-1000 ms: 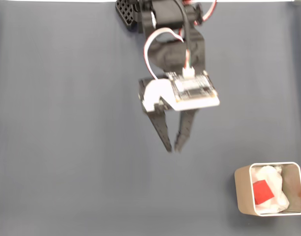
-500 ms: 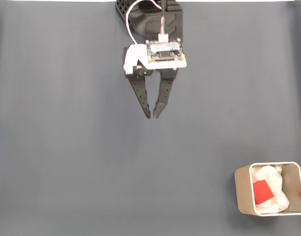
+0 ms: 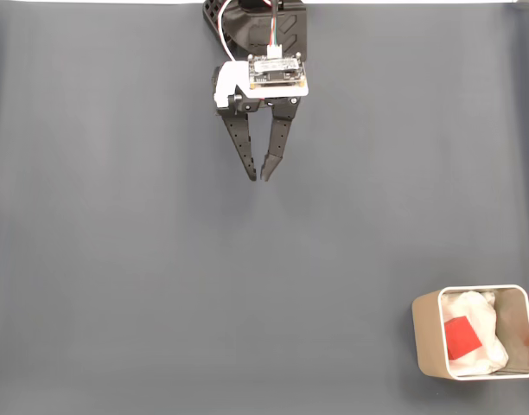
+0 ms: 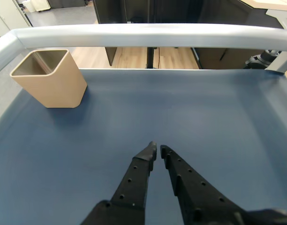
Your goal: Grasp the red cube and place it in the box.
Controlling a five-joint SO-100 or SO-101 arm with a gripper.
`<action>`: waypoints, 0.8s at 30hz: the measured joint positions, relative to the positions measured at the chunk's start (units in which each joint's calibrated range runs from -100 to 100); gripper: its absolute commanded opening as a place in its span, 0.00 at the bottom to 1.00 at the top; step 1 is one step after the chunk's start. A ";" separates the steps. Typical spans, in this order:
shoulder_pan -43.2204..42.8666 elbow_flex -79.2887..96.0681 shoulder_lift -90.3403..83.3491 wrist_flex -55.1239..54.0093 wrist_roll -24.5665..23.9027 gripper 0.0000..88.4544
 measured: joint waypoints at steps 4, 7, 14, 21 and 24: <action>0.00 6.15 -5.47 0.24 0.00 0.00; 0.00 9.58 -8.86 1.75 -0.24 0.00; 0.00 14.20 -15.37 6.21 -0.88 0.00; 0.00 14.56 -18.58 14.48 -0.98 0.00; 0.07 14.56 -19.11 18.85 -0.98 0.00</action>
